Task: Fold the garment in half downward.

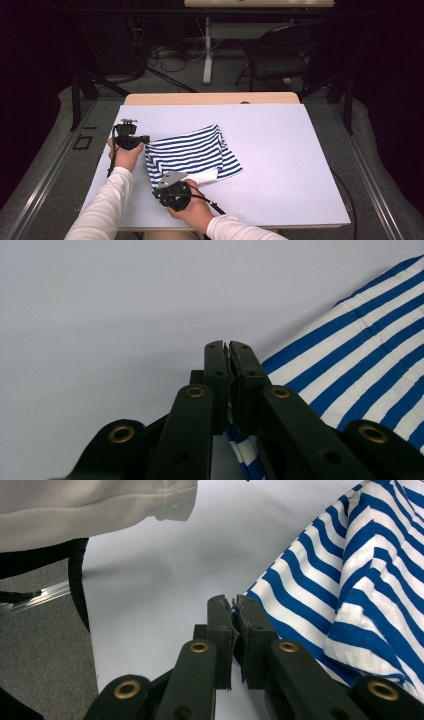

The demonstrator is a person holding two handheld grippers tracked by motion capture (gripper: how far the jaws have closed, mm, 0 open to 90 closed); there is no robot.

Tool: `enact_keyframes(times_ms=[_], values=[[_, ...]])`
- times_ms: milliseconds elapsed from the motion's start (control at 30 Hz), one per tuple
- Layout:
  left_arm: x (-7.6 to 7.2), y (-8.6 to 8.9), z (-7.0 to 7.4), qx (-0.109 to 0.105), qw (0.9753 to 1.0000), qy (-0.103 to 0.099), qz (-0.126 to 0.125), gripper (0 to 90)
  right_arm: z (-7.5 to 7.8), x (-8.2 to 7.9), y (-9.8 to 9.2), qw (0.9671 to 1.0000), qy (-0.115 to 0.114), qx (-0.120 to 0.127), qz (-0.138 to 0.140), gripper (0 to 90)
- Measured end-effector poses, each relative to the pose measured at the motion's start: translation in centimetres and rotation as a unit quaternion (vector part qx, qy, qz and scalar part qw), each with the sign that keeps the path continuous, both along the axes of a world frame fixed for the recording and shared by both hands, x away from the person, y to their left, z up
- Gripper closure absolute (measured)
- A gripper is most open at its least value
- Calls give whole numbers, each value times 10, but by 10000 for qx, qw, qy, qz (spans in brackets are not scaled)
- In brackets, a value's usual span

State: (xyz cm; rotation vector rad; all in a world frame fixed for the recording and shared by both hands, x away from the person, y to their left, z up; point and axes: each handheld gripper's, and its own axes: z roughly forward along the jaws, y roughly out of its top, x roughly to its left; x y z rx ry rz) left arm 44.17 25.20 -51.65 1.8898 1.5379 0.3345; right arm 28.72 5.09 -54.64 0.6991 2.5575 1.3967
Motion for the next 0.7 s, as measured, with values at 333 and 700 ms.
enact_keyframes(times_ms=[333, 700], values=[[0, 0, 2, 15, 10000, 6, 0, 872, 0, 0, 0, 10000, 26, 39, -12, 858], [-1, 1, 20, 102, 9999, -92, -27, 872, 10, -1, 4, 9998, 11, 196, 19, 859]])
